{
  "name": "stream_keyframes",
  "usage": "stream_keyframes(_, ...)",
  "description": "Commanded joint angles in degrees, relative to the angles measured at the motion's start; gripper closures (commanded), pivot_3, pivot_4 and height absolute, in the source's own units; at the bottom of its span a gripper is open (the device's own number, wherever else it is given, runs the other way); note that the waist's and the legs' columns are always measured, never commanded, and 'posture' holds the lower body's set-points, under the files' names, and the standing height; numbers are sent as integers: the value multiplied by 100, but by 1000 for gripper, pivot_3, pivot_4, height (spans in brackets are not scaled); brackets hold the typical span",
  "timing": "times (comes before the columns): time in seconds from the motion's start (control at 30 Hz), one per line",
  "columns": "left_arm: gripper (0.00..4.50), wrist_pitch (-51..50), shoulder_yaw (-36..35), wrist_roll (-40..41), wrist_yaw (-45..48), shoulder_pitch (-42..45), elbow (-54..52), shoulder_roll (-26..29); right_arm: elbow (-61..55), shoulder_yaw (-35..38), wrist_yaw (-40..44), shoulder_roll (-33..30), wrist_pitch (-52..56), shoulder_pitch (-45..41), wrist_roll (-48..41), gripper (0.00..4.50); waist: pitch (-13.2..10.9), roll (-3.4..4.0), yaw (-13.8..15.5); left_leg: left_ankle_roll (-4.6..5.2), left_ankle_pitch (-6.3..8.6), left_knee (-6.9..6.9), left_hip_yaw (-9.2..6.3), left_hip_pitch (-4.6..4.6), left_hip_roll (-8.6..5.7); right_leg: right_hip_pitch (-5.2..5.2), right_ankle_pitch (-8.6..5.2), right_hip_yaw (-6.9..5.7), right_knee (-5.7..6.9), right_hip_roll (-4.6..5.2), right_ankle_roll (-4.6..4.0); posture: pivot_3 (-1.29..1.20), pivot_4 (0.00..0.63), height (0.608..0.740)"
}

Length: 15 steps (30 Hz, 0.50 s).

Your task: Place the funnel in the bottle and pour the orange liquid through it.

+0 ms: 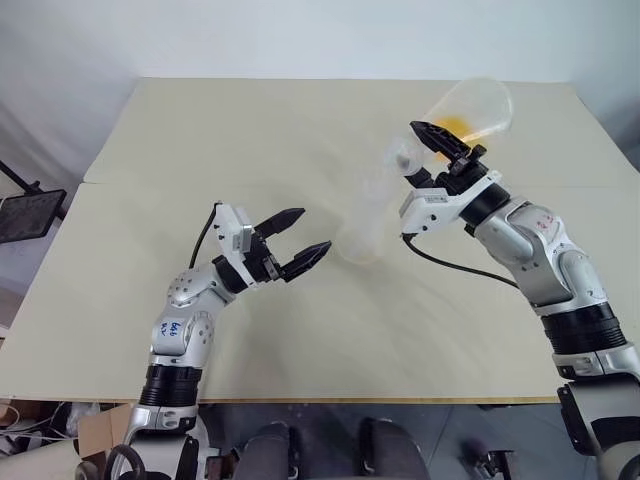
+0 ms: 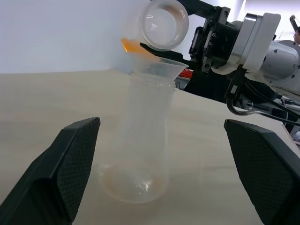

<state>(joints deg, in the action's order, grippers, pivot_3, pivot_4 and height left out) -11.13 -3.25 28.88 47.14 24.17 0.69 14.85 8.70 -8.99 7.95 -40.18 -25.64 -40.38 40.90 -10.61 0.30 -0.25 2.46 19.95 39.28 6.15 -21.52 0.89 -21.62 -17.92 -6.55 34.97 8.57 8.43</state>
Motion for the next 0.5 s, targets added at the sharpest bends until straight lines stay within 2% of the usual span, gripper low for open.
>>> stream_keyframes(0.03,0,73,57,2,-9,-17,-244,-21,-44,55,-285,-145,-198,-213,125,2077,0,0,-8,0,0,0,1,0,0,0,0,0,0,0,0,0,150,740)
stream_keyframes(0.5,0,44,76,31,-21,3,-257,-31,71,-38,-719,-280,-354,-282,622,2077,0,0,-27,-2,-1,-1,-4,-3,1,0,0,-4,-2,0,0,0,150,740)
